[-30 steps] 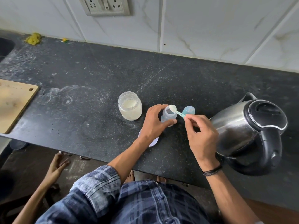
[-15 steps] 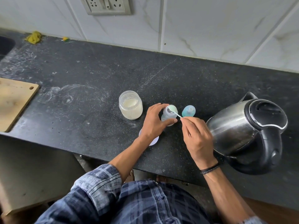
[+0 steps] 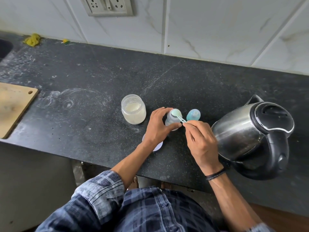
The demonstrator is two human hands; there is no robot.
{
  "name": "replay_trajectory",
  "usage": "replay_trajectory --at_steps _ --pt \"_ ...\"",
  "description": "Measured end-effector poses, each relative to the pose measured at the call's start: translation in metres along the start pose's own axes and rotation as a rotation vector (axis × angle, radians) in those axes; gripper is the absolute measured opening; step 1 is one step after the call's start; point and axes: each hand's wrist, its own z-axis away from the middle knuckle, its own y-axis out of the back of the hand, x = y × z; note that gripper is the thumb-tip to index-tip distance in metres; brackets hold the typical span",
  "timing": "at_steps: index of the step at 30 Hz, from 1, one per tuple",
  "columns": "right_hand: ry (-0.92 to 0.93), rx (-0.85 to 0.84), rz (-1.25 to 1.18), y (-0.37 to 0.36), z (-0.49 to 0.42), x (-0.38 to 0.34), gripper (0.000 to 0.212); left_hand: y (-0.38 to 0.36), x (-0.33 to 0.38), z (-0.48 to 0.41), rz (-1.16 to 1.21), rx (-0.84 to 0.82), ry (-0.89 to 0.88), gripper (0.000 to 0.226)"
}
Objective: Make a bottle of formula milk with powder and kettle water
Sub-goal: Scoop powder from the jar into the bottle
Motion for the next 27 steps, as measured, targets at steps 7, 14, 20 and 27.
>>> replay_trajectory --at_steps 7,14,20,27 --pt "-0.005 -0.004 -0.021 -0.0011 0.0012 0.0005 0.013 -0.0003 -0.0007 -0.0001 -0.012 0.013 -0.023 0.057" --pt "-0.016 0.009 -0.033 -0.0012 0.0024 -0.0008 0.012 -0.0004 -0.0021 0.0002 -0.016 0.025 -0.042 0.054" --pt "-0.023 -0.003 -0.037 -0.0015 0.0053 -0.0018 0.013 -0.0001 -0.0037 0.0001 -0.003 0.019 -0.055 0.052" --pt "-0.047 0.001 -0.027 -0.0022 0.0046 -0.0045 0.012 -0.0001 -0.0037 0.0009 0.024 0.020 -0.073 0.049"
